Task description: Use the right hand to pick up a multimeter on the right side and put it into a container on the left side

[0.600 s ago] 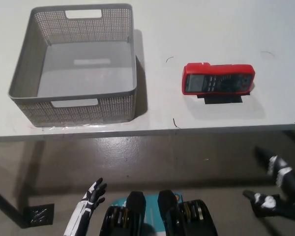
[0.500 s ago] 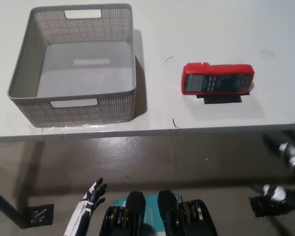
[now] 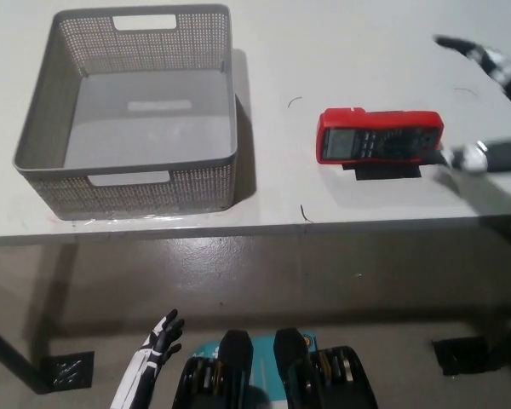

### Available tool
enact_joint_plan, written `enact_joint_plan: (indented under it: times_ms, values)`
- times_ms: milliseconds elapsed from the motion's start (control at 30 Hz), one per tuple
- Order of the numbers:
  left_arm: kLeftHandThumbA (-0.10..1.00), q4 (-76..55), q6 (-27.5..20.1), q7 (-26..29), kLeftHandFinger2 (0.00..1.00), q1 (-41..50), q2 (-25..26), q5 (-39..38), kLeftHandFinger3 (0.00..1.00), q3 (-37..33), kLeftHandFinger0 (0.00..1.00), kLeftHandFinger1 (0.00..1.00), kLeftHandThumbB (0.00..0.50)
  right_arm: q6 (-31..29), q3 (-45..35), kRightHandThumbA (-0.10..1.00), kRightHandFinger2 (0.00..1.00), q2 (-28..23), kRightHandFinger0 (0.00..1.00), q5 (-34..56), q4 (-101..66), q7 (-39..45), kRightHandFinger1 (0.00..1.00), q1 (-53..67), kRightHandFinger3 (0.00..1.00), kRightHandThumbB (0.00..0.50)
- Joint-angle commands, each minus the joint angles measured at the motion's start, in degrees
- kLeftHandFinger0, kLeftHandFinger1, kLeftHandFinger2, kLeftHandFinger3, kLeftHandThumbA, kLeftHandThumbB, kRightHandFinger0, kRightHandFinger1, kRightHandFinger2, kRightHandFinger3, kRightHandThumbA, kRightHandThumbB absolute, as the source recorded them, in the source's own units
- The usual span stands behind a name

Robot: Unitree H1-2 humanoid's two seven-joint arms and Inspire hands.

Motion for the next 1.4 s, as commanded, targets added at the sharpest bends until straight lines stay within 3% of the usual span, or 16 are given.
enact_joint_plan:
  times_ms: [0, 100, 367, 600, 700, 900, 1000, 1367]
  values:
    - [1.0, -1.55, -3.42, -0.2, 1.0, -0.74, 0.5, 0.3, 1.0, 0.12, 1.0, 1.0, 0.39, 6.12, 12.61, 1.0, 1.0, -1.46, 1.0, -13.39, 15.65, 13.06, 1.0, -21.88, 1.0, 0.478]
    - [1.0, -1.96, -3.33, -0.25, 1.0, -0.52, 0.56, 0.27, 1.0, 0.15, 1.0, 1.0, 0.391, 4.86, 17.18, 1.0, 1.0, 1.36, 1.0, -15.38, 25.25, 13.3, 1.0, -27.34, 1.0, 0.5]
    - [1.0, -2.53, -3.01, -0.08, 1.0, -0.53, 0.48, 0.41, 1.0, 0.19, 1.0, 1.0, 0.392, 2.34, 28.25, 0.96, 1.0, 9.43, 1.0, -21.38, 48.72, 10.44, 1.0, -36.96, 1.0, 0.5]
    - [1.0, -2.93, -2.71, -0.13, 1.0, -0.84, 0.71, 0.65, 1.0, 0.21, 1.0, 1.0, 0.386, -1.54, 34.6, 1.0, 1.0, 15.03, 1.0, -23.41, 66.66, 7.13, 1.0, -42.75, 1.0, 0.5]
    - [1.0, -2.79, -2.48, -0.29, 1.0, -1.26, 0.64, 0.35, 1.0, 0.24, 1.0, 1.0, 0.4, -2.01, 36.09, 1.0, 1.0, 16.58, 1.0, -23.75, 71.17, 6.86, 1.0, -44.58, 1.0, 0.5]
    - [1.0, -2.29, -3.41, -0.53, 1.0, -0.97, 0.75, 0.24, 1.0, 0.09, 1.0, 1.0, 0.37, -3.27, 38.6, 1.0, 1.0, 19.18, 1.0, -25.64, 77.23, 5.89, 1.0, -46.09, 1.0, 0.5]
    - [1.0, -2.69, -2.86, -0.67, 1.0, -0.99, 0.96, 0.42, 1.0, 0.03, 1.0, 1.0, 0.379, -4.61, 39.75, 1.0, 1.0, 20.22, 1.0, -26.84, 79.78, 6.05, 1.0, -46.57, 1.0, 0.5]
    - [1.0, -2.74, -2.57, -1.84, 1.0, -1.69, 1.44, 0.23, 1.0, -0.49, 1.0, 1.0, 0.373, -4.15, 34.06, 0.93, 1.0, 20.89, 1.0, -24.03, 84.88, 4.66, 1.0, -44.12, 1.0, 0.5]
